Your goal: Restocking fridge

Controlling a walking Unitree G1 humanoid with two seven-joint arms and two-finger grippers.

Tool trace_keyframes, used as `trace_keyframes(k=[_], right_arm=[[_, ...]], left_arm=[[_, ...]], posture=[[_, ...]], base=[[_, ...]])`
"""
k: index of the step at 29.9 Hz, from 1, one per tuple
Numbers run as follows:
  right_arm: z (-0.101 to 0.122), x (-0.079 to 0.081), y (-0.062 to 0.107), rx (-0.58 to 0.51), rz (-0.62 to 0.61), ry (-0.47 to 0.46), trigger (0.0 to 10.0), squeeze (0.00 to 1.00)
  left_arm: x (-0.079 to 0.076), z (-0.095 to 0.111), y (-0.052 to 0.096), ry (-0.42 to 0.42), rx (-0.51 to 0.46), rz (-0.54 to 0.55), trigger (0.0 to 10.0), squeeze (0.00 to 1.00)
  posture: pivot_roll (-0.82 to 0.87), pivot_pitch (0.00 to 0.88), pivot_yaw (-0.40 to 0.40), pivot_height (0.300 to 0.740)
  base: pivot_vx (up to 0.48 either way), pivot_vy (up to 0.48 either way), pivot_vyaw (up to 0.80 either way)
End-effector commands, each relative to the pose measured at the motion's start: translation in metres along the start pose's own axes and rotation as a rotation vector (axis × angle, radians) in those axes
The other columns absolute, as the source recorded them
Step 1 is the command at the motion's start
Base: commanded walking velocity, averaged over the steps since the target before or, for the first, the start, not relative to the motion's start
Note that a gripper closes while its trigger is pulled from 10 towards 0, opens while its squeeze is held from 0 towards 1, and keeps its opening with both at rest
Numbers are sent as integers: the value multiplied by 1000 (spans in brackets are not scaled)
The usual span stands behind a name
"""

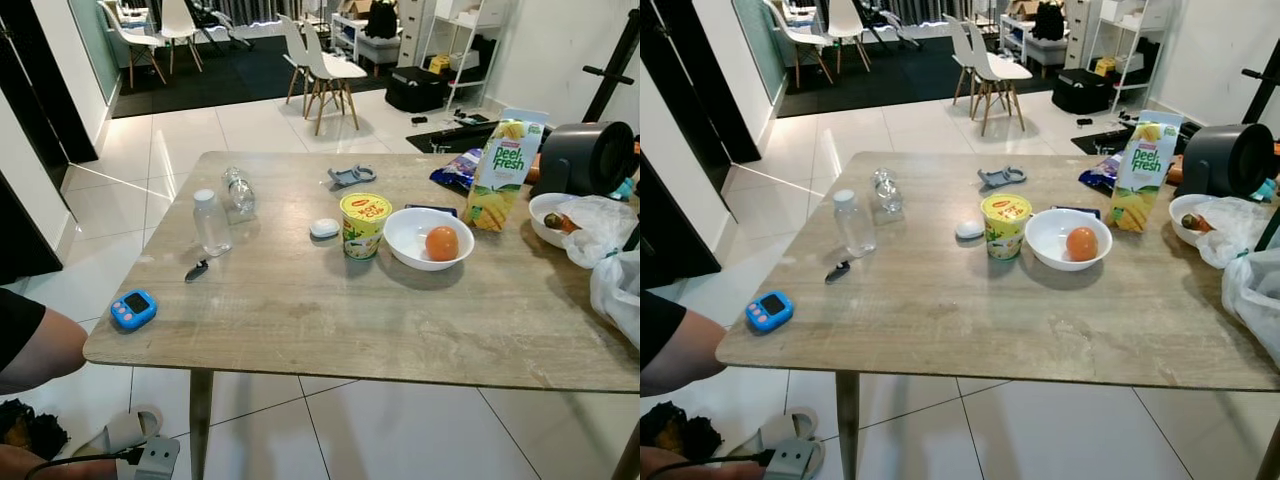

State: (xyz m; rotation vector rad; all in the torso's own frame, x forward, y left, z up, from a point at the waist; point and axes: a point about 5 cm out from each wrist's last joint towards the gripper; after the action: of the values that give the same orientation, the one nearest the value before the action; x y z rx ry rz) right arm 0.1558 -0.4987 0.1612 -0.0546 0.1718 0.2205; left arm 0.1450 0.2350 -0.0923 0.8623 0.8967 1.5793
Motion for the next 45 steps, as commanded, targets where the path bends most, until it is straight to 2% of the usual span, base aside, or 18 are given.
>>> trace_keyframes(k=[1,4,7,12,13,15,17,18,21,24,28,29,30,31,35,37,39,45], right_arm=[[9,4,-1,-37,23,-63,10000,0],[37,38,3,-155,253,-215,10000,0],[45,46,5,-190,307,-241,10000,0],[96,100,32,-415,724,-402,10000,0],[96,100,32,-415,724,-402,10000,0],[105,111,42,-462,835,-437,10000,0],[113,127,59,-512,996,-446,10000,0],[113,127,59,-512,996,-446,10000,0],[116,153,91,-565,1233,-394,10000,0],[114,160,101,-575,1298,-364,10000,0],[96,185,138,-589,1564,-207,10000,0],[96,185,138,-589,1564,-207,10000,0],[93,193,156,-599,1658,-140,10000,0],[93,193,156,-599,1658,-140,10000,0],[84,203,181,-595,1778,-18,10000,0],[83,204,183,-593,1791,-3,10000,0],[70,214,199,-566,1861,76,10000,0],[56,228,220,-568,1906,233,10000,0]], left_arm=[[1,-2,0,-10,10,1,10000,0],[3,-6,1,-15,18,4,10000,0],[4,-6,1,-16,20,4,10000,0],[4,-9,1,-18,27,5,10000,0],[4,-9,1,-18,27,5,10000,0],[4,-10,1,-20,29,4,10000,0],[4,-11,1,-21,31,2,10000,0],[4,-11,1,-21,31,2,10000,0],[3,-11,1,-20,31,0,10000,0],[2,-11,1,-22,32,-1,10000,0],[-1,-13,1,-25,35,-8,10000,0],[-1,-13,1,-25,35,-8,10000,0],[-2,-13,1,-27,36,-11,10000,0],[-2,-13,1,-27,36,-11,10000,0],[-3,-13,1,-30,36,-15,10000,0],[-3,-13,1,-30,36,-15,10000,0],[-5,-14,1,-31,39,-18,10000,0],[-6,-15,1,-31,40,-22,10000,0]], posture=[[78,0,15,740],[81,0,16,740],[81,0,16,740],[88,0,18,740],[88,0,18,740],[88,0,19,740],[91,0,14,740],[91,0,14,740],[89,0,13,740],[89,0,13,740],[85,0,15,740],[85,0,15,740],[85,0,14,740],[85,0,14,740],[79,0,13,740],[76,0,13,740],[77,0,11,740],[77,0,11,740]], base=[[0,0,0],[0,0,0],[0,0,0],[0,0,0],[0,0,0],[0,0,0],[0,0,0],[0,0,0],[0,0,0],[0,0,0],[0,0,0],[0,0,0],[0,0,0],[0,0,0],[0,0,0],[0,0,0],[0,0,0],[0,0,0]])
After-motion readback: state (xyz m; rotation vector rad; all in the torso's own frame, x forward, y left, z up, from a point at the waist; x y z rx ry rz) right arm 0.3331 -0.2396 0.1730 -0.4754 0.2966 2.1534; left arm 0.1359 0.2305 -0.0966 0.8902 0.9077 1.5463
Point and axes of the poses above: a point about 5 cm out from each wrist's last joint towards the gripper, its own y axis pointing back from the gripper into the wrist, its own z axis along the axis of the wrist's last joint, x = y × z, and after that the axes turned 11 degrees about y, right-handed
